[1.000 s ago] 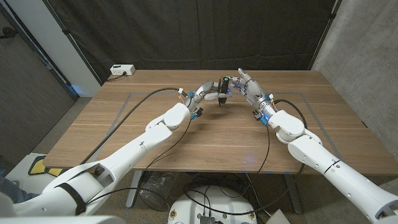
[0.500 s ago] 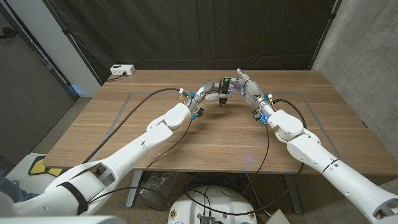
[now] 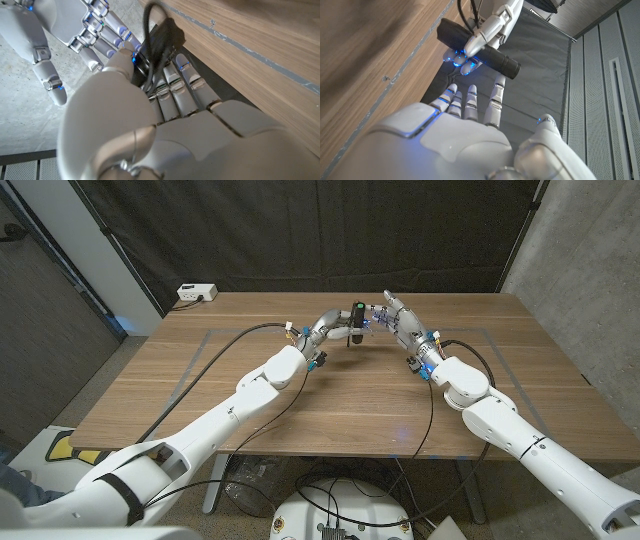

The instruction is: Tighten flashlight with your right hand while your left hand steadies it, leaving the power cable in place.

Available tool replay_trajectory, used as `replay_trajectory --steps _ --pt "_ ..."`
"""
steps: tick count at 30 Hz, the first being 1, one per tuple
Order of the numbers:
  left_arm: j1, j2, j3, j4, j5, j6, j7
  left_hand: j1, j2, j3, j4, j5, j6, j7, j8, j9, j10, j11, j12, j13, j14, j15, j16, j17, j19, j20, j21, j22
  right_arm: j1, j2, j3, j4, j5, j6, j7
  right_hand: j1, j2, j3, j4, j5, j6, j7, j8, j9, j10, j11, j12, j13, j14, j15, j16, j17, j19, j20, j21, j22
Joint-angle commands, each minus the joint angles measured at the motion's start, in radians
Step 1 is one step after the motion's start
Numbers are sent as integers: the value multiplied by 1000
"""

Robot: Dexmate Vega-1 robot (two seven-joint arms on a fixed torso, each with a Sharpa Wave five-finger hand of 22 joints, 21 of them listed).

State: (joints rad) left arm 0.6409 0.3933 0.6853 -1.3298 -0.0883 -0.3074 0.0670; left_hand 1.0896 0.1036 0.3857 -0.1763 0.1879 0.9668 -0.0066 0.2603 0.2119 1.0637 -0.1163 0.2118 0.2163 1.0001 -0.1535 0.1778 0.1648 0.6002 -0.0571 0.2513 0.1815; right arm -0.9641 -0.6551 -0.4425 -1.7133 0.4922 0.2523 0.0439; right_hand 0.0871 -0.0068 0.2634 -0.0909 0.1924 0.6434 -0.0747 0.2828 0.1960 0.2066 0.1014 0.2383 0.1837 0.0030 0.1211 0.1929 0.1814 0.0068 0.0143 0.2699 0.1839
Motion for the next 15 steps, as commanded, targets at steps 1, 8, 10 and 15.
replay_trajectory --steps 1,8,10,15 --pt "10 -4 -9 -7 -20 16 13 16 24 67 61 -1 61 49 -3 2 87 -76 9 3 12 -43 5 3 7 -78 -2 0 -8 -14 6 -15 -3 1 1 4 11 -6 -1 0 22 1 5 -2 14 -1 6 4 12 3 5 3 7 3 0 5" --pt "7 -3 -6 -8 -22 18 8 16 23 69 61 -1 63 49 -3 4 91 -75 9 2 13 -44 4 3 10 -78 -3 0 -22 -20 16 -23 -11 13 -13 9 33 -3 0 2 154 -44 34 -3 70 -15 21 3 45 -7 5 2 26 0 -3 5" --pt "6 -2 -4 -10 -22 20 5 16 23 69 61 -2 64 48 -3 5 90 -74 9 2 13 -44 4 3 10 -77 -3 0 -31 -25 23 -37 2 -8 -23 11 38 -2 0 2 91 -50 0 -3 67 -18 16 3 51 -7 2 2 30 2 -6 6" --pt "7 1 -1 -15 -22 24 -1 16 23 71 61 -2 65 49 -3 6 88 -73 7 3 14 -44 4 3 10 -75 -4 0 -40 -18 27 -36 29 -18 -23 14 22 -16 -10 -4 -169 30 -107 2 15 -5 -13 5 49 15 -7 3 39 17 -19 6"
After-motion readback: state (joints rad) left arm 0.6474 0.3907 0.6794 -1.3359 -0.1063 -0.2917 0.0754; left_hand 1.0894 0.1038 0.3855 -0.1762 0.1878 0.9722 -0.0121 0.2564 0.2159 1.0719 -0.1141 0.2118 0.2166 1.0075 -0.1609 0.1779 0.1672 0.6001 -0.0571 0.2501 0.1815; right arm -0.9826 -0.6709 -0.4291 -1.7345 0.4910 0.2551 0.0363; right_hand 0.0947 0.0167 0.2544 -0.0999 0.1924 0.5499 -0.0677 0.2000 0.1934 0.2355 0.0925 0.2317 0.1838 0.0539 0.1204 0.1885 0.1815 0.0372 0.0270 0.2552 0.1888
